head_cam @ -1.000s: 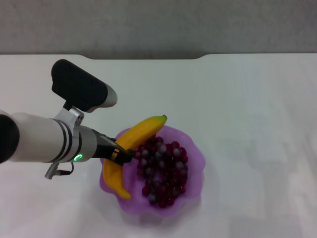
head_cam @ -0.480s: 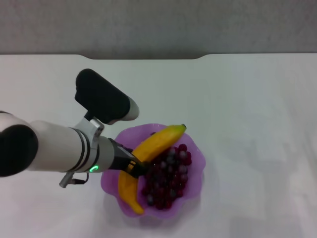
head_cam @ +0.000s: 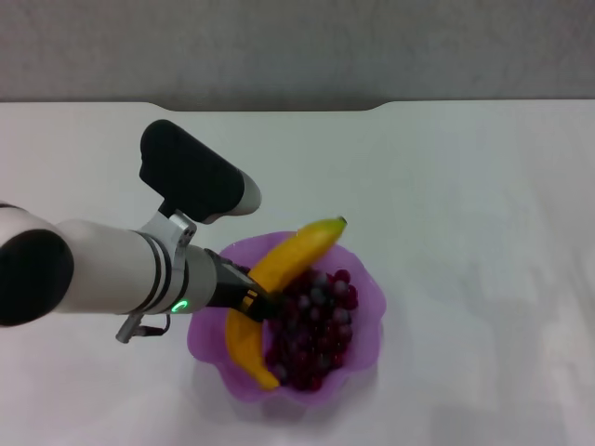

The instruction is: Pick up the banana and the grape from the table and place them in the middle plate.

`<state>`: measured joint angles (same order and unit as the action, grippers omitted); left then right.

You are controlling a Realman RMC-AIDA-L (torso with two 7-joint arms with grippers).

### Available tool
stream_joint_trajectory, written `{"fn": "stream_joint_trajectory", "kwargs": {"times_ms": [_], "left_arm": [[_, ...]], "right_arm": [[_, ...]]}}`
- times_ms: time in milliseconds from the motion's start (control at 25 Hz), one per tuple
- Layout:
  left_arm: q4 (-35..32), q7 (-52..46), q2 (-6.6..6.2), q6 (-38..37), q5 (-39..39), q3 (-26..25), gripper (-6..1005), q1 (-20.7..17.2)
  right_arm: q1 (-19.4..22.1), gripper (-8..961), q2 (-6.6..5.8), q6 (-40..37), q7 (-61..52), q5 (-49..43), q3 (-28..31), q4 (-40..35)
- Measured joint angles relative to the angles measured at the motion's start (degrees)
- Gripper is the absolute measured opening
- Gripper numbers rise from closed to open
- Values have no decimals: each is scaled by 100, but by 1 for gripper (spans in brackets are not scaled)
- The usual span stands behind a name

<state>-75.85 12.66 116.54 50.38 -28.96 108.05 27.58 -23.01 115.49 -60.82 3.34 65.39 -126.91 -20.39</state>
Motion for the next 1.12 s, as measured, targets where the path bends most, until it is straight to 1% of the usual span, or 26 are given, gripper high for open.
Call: {"fn": "stream_joint_trajectory", "kwargs": {"times_ms": [80,280,400,520,720,840,1040,1120], "left_arm": [[-1,-67,0,-31,6,-1,498,8],[-6,-137,0,-152,17,-4,709,14],[-33,-187,0,-188,19,-10,799,9],[-50,-203,0,-412,21,-14,889,-33],[-14,-202,-5,-989,18,-13,889,-178],[-34,-191,-9,-1550,20,-13,889,-333],[-55,-170,-14,-2167,22,-26,889,-535],[-51,-165,-18,-2616,22,-59,889,-682]], "right_arm": [[-1,894,0,0,0,0,0,0],[-2,894,0,0,0,0,0,0],[-2,894,0,0,0,0,0,0],[0,894,0,0,0,0,0,0],[3,894,0,0,0,0,0,0],[14,894,0,0,0,0,0,0],[35,894,-1,0,0,0,5,0],[32,894,-5,0,0,0,6,0]]}}
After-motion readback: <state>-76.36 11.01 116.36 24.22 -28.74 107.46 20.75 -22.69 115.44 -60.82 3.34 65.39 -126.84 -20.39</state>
